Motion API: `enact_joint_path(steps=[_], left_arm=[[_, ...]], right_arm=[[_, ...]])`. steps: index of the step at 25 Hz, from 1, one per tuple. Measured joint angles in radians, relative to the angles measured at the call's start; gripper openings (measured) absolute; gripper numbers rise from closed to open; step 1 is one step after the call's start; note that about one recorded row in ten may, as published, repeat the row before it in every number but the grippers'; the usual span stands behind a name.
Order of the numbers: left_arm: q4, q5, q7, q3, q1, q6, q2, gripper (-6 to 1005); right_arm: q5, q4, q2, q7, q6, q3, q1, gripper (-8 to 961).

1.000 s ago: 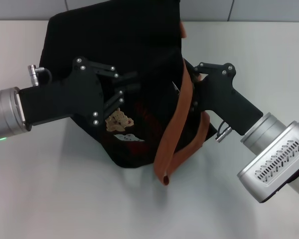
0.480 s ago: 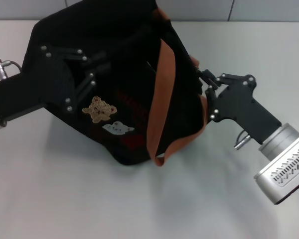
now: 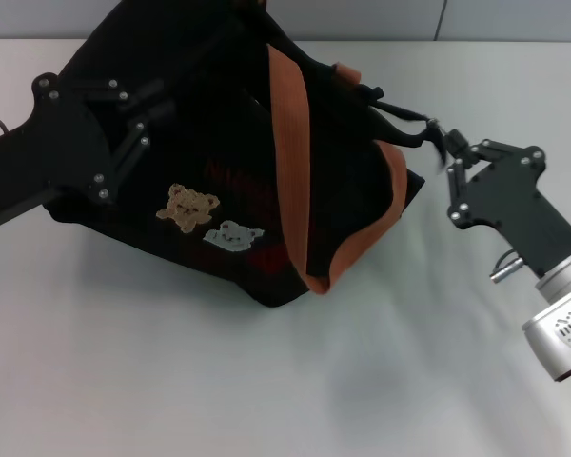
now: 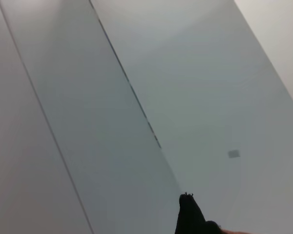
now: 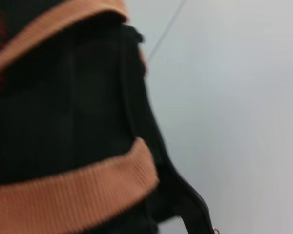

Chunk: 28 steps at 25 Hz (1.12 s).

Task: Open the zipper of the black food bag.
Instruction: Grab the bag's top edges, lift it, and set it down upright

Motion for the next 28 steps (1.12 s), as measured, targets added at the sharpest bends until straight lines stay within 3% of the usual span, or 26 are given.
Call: enact_joint_path(steps=[20,28], left_arm=[[-0.005,-0.01,0.0,-0.022,0.03,0.002,-0.001,90],[-0.184,-0.102,0.005,-0.036,0.029,-0.022,-0.007,109]], right_arm=[[0.0,-0.025,-0.002,0.088,-0.057,0.114,-0.05,34],[0.001,-0.03,-0.001,0.293,-0.123,0.218,-0.053,49]])
